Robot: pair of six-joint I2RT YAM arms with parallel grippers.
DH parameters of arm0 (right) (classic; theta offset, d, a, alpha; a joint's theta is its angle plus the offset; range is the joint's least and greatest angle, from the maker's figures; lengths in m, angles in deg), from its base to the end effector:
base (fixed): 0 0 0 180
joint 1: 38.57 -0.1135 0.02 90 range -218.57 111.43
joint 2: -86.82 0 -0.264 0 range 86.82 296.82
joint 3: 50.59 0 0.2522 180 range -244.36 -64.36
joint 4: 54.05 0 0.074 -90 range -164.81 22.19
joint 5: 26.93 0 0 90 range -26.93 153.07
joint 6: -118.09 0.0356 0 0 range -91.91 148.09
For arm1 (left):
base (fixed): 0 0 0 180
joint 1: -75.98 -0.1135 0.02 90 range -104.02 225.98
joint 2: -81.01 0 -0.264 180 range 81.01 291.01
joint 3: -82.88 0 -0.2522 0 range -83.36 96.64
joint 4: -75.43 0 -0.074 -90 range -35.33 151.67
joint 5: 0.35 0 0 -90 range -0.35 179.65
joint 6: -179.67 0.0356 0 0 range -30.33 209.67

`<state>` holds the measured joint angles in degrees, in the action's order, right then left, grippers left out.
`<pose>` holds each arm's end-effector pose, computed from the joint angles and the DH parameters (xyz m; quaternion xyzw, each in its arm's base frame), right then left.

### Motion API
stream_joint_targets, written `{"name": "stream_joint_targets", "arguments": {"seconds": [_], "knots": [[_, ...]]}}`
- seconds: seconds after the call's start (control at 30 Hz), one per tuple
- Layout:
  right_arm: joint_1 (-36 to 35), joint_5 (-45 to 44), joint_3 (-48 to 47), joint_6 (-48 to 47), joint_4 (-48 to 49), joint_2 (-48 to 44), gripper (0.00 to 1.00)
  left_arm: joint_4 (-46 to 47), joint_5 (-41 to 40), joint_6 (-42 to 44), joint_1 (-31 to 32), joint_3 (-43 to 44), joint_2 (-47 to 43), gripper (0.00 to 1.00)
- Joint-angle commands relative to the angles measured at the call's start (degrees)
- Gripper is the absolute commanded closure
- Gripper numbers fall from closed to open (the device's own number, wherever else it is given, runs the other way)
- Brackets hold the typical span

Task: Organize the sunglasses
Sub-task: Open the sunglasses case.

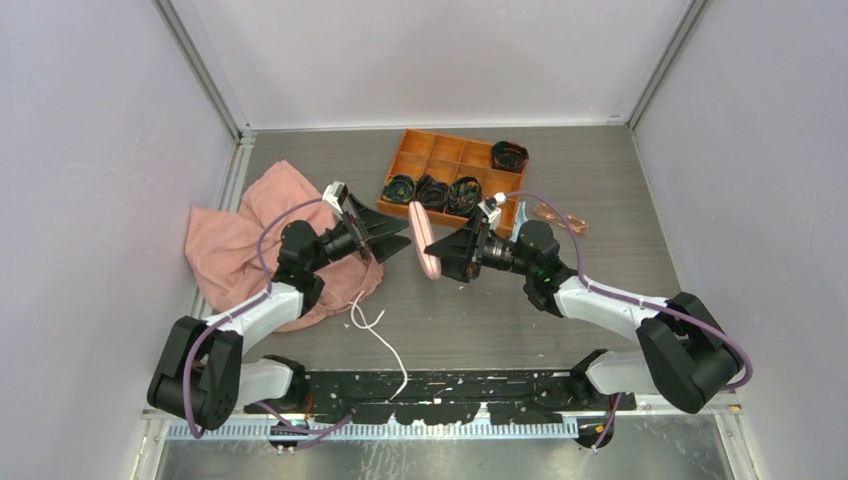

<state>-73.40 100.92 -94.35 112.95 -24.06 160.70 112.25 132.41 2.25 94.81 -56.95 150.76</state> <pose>0.2067 0.1704 0.2403 0.0756 0.7037 0.6930 0.1371 0.2263 -0.1027 0.2493 -0.1209 0.6627 -0.7035 0.2265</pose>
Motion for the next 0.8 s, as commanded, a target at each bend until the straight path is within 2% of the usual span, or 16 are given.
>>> {"name": "stream_joint_targets", "arguments": {"seconds": [0.0, 0.13, 0.43, 0.5, 0.6, 0.63, 0.77], "knots": [[-1.85, 1.34, -3.05, 0.19, 4.88, -0.5, 0.71, 4.08, 1.6, -0.89, -0.28, 0.36, -0.3, 0.0], [-3.77, 1.06, -4.1, -0.26, 5.72, 0.79, 0.72, 4.6, 1.79, -1.4, -0.29, 0.7, 0.52, 0.0], [-4.56, -0.33, -3.22, 0.71, 7.78, 2.05, 0.72, 6.46, 0.7, -2.41, -0.28, -0.55, 1.1, 0.17], [-4.57, -0.8, -2.7, 1.12, 8.16, 2.11, 0.72, 6.45, 0.32, -2.49, -0.28, -1.06, 0.92, 0.16], [-4.61, -1.32, -1.78, 2.09, 9.92, 2.71, 0.73, 6.62, 0.31, -2.41, -0.28, -1.68, 0.83, 0.05], [-4.6, -1.15, -1.51, 2.88, 11.4, 3.26, 0.73, 6.63, 0.3, -2.41, -0.28, -1.83, 0.74, 0.04], [-4.59, -1.15, -0.78, 5.76, 16.7, 5.71, 0.73, 6.8, 0.24, -2.49, -0.28, -1.74, 0.78, 0.19]]}}
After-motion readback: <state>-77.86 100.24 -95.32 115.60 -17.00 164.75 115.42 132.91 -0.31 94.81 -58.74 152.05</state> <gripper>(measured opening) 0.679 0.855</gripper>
